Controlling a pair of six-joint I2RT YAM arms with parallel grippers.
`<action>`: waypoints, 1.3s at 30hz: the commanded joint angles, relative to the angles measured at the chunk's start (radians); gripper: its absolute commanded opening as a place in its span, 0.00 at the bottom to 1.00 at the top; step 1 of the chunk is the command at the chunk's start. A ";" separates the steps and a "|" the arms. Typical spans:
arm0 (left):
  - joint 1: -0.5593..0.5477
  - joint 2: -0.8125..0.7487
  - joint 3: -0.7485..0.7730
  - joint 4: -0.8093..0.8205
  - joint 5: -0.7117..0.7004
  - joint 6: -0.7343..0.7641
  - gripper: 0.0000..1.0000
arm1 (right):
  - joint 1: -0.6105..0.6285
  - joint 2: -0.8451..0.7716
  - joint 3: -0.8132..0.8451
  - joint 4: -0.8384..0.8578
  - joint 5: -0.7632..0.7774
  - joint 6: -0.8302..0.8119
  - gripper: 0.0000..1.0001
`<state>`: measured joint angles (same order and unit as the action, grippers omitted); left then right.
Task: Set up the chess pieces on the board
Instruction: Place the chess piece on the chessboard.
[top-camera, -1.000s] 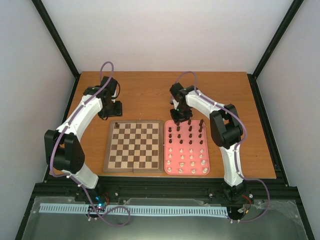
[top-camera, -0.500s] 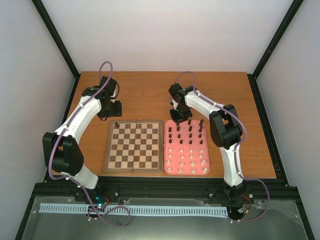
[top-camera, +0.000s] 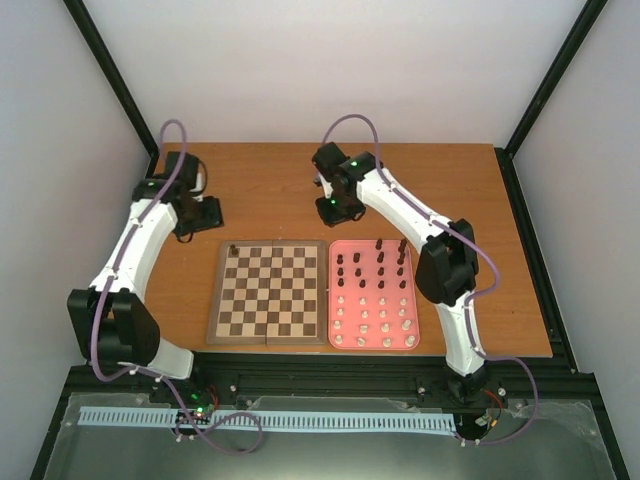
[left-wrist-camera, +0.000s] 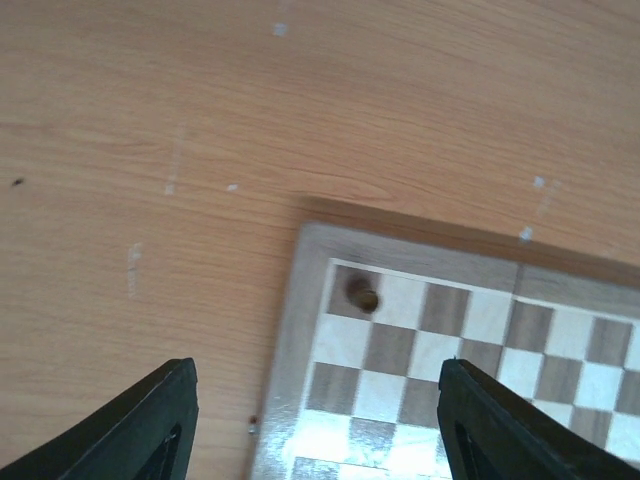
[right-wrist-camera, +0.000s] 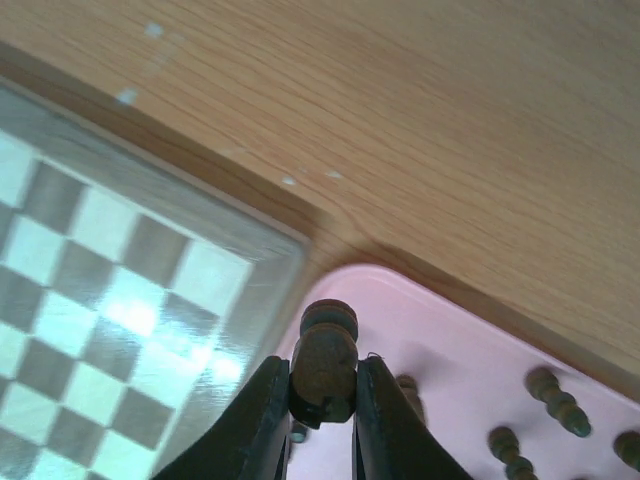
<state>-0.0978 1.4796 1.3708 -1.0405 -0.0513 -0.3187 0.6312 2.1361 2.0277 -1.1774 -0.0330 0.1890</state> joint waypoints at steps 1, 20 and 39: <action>0.128 -0.053 -0.047 0.016 0.082 -0.062 0.75 | 0.088 0.053 0.102 -0.067 -0.017 0.009 0.06; 0.192 -0.120 -0.152 0.044 0.077 -0.097 0.76 | 0.285 0.312 0.383 -0.177 -0.133 -0.038 0.06; 0.192 -0.112 -0.146 0.048 0.080 -0.092 0.75 | 0.286 0.341 0.361 -0.157 -0.100 -0.040 0.25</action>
<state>0.0879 1.3804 1.2144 -1.0096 0.0296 -0.4080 0.9146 2.4805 2.3859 -1.3334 -0.1429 0.1577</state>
